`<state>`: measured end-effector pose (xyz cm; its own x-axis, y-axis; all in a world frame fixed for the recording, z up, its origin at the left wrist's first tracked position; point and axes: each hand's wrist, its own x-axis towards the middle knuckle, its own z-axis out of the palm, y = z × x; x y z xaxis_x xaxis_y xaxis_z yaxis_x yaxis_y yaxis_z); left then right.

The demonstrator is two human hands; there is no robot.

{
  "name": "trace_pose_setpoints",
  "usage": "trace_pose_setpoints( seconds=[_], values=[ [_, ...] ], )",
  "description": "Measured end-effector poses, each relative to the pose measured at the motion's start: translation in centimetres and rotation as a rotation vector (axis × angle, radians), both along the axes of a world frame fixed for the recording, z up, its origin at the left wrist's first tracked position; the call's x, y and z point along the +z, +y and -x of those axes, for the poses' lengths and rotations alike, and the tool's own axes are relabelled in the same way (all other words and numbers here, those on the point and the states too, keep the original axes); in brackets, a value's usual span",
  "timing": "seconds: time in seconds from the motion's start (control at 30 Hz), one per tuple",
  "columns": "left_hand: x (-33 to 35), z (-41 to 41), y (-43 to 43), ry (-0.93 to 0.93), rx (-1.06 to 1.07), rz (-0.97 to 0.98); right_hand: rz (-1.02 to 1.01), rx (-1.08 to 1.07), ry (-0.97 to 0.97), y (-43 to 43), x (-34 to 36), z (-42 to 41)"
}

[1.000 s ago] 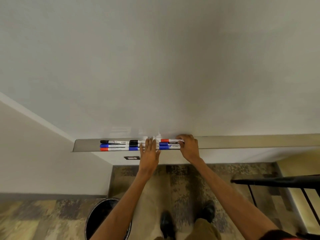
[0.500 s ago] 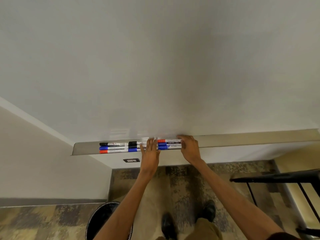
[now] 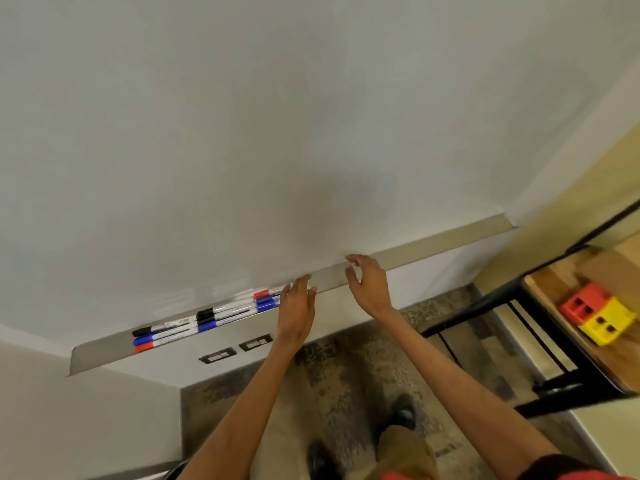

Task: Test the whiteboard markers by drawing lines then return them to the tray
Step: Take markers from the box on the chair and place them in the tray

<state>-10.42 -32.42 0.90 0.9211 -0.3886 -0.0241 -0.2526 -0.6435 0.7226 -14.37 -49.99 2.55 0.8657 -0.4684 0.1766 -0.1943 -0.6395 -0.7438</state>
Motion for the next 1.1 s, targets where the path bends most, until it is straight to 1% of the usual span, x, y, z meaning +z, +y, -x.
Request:
trace_pose_setpoints(
  seconds=[0.27, 0.5, 0.63, 0.77, 0.87, 1.0, 1.1],
  values=[
    [1.6, 3.0, -10.8, -0.023, -0.172, 0.037, 0.011, -0.235, -0.057, -10.0, 1.4, 6.6],
    [2.4, 7.2, -23.5, -0.061, -0.325, 0.066, 0.021, -0.441, -0.087, -21.8, 2.1, 13.6],
    [3.0, 10.5, -31.5, -0.015, -0.407, 0.054, 0.042, -0.534, -0.057, -29.4, 1.3, 17.8],
    [3.3, 13.0, -39.5, 0.021, -0.512, -0.03, 0.035, -0.637, -0.05, -36.2, 1.2, 21.8],
    [3.9, 15.0, -45.3, 0.075, -0.585, -0.052, 0.023, -0.696, -0.036, -41.1, 1.1, 25.5],
    [4.7, 17.4, -52.2, 0.128, -0.715, -0.071, 0.042, -0.804, -0.03, -46.7, 1.3, 30.2],
    [5.6, 19.1, -56.5, 0.175, -0.773, -0.062, 0.055, -0.907, 0.028, -49.7, 1.4, 33.1]
  ],
)
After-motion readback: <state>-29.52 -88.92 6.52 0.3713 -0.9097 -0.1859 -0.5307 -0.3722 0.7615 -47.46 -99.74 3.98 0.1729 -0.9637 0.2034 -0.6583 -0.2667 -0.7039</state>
